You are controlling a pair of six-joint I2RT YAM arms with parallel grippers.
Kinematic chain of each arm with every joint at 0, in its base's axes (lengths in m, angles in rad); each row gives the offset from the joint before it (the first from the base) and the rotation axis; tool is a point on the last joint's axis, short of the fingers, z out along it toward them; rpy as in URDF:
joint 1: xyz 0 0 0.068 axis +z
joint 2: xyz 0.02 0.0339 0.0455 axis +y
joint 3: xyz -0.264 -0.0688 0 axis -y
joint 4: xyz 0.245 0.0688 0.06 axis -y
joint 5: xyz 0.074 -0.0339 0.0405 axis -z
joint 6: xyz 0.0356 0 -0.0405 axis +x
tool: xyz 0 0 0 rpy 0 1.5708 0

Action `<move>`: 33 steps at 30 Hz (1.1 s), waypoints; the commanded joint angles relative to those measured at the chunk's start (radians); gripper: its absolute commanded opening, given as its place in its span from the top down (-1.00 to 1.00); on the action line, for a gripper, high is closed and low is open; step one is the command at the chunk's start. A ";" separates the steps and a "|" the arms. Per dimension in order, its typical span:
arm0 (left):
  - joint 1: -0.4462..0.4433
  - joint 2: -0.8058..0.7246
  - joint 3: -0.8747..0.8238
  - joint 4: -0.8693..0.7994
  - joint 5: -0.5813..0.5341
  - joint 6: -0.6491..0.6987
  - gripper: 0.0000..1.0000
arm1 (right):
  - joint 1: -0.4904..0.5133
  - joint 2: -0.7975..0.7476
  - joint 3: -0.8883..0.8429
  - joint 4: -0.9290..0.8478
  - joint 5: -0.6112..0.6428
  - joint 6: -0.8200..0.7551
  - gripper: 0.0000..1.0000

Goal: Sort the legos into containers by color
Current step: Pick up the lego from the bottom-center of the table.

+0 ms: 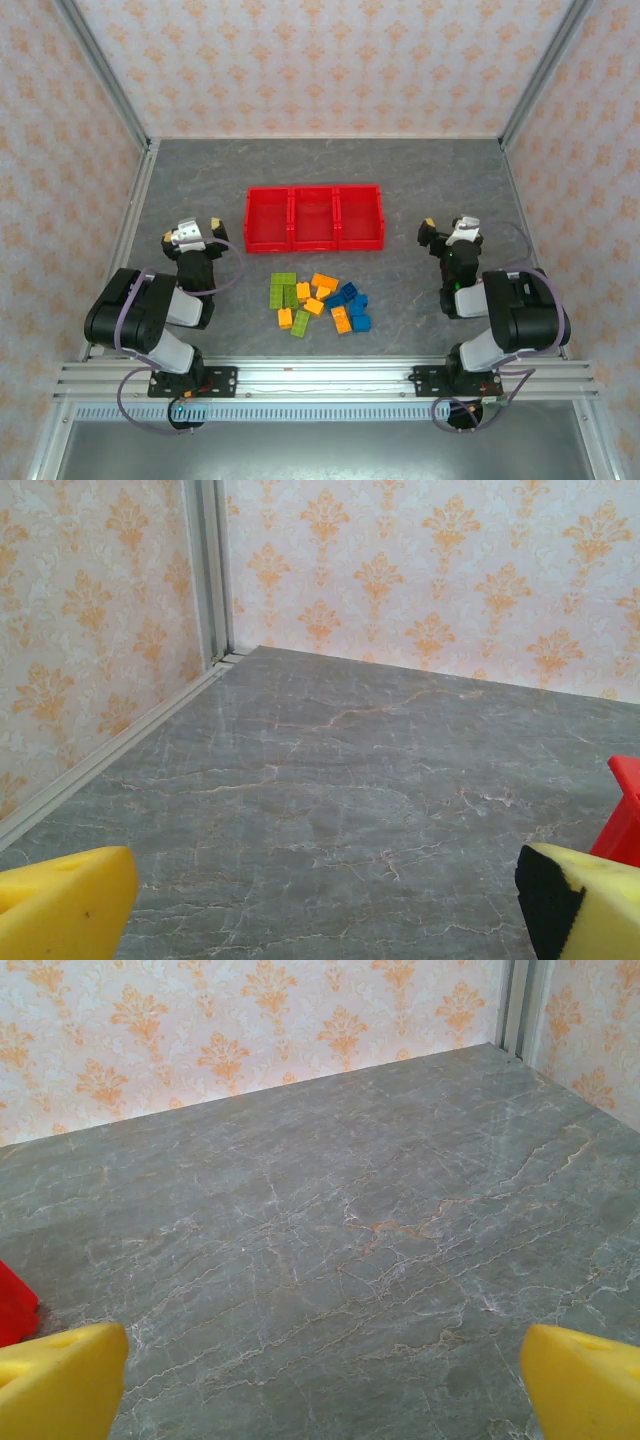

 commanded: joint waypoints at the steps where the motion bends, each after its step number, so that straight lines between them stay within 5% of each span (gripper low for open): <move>1: -0.006 0.013 0.022 0.057 -0.014 0.016 -0.99 | -0.007 0.005 0.020 0.055 0.004 -0.020 -0.99; 29: 0.026 0.009 0.044 -0.007 -0.027 -0.028 -0.99 | -0.016 0.009 0.028 0.044 0.012 -0.005 -0.99; 31: -0.010 -0.001 0.028 0.038 -0.103 -0.005 -0.99 | -0.015 -0.007 0.023 0.056 0.046 0.008 -0.99; 33: -0.034 -0.032 -0.027 0.117 -0.102 0.013 -0.99 | -0.010 -0.121 0.091 -0.159 0.100 0.036 -0.99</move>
